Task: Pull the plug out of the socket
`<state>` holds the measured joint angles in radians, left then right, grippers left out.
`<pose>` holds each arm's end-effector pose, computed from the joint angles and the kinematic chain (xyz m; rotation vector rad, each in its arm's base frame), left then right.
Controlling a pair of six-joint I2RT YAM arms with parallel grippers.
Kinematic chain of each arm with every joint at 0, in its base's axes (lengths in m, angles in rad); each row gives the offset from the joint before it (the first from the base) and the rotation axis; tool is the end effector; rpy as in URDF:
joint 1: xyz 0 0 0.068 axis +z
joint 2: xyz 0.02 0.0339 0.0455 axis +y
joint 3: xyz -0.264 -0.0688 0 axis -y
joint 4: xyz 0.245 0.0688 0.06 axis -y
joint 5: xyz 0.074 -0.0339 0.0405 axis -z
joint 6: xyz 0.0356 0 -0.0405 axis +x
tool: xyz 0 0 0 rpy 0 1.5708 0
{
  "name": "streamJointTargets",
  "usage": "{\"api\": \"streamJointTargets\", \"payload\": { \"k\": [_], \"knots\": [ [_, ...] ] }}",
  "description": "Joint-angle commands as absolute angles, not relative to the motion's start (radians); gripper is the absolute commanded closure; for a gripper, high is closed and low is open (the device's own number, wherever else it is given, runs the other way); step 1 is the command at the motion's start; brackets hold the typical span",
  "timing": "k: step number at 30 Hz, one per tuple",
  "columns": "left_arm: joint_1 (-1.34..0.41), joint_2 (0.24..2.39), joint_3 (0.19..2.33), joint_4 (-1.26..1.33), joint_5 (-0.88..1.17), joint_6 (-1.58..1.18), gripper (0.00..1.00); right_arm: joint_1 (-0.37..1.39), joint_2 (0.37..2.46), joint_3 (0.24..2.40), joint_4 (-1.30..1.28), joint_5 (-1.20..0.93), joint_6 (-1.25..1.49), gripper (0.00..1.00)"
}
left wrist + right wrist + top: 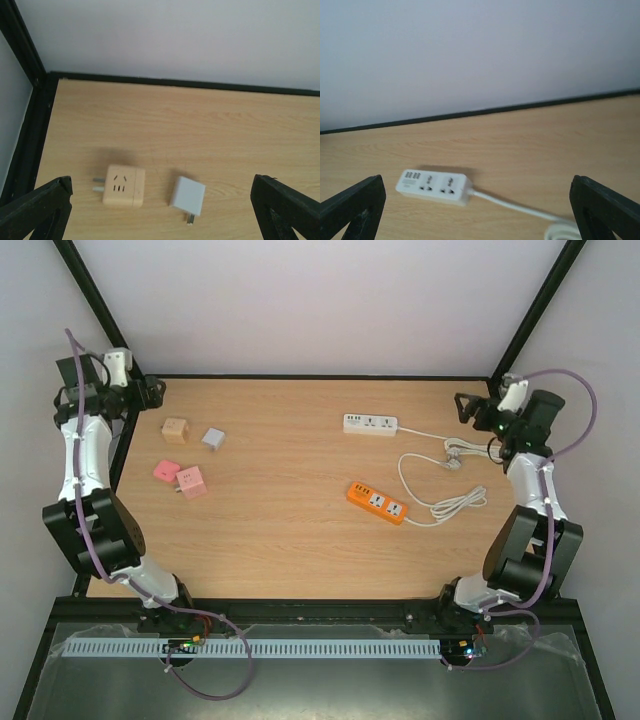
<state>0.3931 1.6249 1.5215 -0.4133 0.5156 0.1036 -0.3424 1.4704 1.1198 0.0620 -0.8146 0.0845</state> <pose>0.3535 0.1276 0.3596 0.0152 2.0222 -0.2249 0.3276 -0.0893 0.3204 -0.1765 1.7943 0.5696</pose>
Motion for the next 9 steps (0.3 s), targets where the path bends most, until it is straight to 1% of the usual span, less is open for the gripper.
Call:
{"api": "streamJointTargets", "payload": {
  "k": [1, 9],
  "knots": [
    [0.396, 1.625, 1.454, -0.368, 0.468, 0.131, 0.01, -0.391, 1.483, 1.035, 0.170, -0.851, 0.119, 0.02],
    [0.396, 1.598, 1.368, -0.312, 0.422, 0.113, 0.01, -0.399, 1.474, 0.940, 0.230, -0.845, 0.117, 0.02]
  ]
}}
